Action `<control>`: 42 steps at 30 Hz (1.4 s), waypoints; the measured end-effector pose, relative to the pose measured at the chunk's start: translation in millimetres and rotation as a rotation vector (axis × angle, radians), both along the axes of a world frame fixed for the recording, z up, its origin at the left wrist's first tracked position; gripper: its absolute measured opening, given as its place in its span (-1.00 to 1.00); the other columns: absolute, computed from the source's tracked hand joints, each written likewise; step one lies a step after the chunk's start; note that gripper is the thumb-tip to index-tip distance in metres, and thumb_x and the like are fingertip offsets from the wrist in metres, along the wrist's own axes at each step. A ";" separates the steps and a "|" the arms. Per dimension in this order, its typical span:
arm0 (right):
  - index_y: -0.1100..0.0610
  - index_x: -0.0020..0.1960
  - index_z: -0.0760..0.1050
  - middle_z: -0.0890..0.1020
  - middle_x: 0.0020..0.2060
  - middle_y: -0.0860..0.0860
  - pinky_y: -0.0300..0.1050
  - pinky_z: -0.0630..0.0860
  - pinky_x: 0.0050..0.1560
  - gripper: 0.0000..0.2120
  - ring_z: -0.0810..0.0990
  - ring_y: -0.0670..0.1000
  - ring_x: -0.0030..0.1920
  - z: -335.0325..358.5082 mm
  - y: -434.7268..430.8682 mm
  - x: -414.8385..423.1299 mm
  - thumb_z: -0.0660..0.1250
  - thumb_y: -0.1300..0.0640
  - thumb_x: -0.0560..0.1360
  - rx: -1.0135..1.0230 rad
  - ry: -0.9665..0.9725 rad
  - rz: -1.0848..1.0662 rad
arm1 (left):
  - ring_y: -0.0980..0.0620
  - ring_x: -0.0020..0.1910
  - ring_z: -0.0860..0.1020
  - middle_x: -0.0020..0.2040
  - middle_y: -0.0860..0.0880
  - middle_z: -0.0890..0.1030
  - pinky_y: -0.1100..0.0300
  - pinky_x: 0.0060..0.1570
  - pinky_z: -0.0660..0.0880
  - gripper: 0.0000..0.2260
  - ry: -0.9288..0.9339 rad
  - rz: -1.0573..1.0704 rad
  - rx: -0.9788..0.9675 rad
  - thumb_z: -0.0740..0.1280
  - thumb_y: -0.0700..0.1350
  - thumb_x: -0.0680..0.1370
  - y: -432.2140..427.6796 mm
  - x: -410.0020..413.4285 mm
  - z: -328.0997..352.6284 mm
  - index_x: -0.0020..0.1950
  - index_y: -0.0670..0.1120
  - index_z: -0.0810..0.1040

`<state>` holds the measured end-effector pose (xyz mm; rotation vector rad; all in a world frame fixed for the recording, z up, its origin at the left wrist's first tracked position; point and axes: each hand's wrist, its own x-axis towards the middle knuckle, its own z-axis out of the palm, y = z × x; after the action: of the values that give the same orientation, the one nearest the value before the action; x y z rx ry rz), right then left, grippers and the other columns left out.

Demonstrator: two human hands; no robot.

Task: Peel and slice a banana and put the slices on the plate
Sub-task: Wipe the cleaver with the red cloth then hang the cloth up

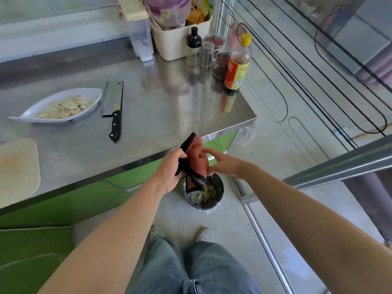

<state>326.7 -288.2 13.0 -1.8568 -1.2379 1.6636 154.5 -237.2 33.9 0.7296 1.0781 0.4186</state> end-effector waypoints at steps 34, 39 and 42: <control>0.00 0.40 0.26 0.36 0.12 0.09 -0.08 0.46 0.01 -0.54 0.52 0.11 -0.03 -24.5 225.2 -232.5 0.28 0.05 0.53 0.283 -0.344 -0.118 | -0.08 -0.02 0.52 -0.03 -0.02 0.57 0.04 -0.01 0.46 -0.76 0.801 0.153 0.510 0.24 0.04 0.58 162.1 -231.0 -37.5 0.12 -0.09 0.52; 0.04 0.31 0.34 0.31 0.15 0.12 0.04 0.52 0.01 -0.55 0.44 0.16 0.11 -47.2 250.7 -251.2 0.35 -0.02 0.48 0.283 -0.618 -0.007 | -0.16 0.04 0.54 0.00 -0.06 0.53 0.07 -0.07 0.42 -0.75 0.884 0.055 0.526 0.27 -0.04 0.57 187.0 -249.3 -58.1 0.18 -0.15 0.42; 0.13 0.18 0.36 0.32 0.11 0.13 -0.03 0.46 -0.12 -0.68 0.48 0.21 0.02 -49.3 257.1 -250.0 0.30 0.20 0.45 0.294 -0.633 -0.061 | -0.18 0.18 0.43 0.20 -0.16 0.42 0.01 0.08 0.40 -0.55 1.182 -0.081 0.678 0.36 0.02 0.51 191.1 -249.7 -62.6 0.32 -0.12 0.34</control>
<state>76.7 -31.0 -36.2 -2.2668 -1.5317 0.8088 -95.2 -46.1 -28.7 1.7289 2.0257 0.2558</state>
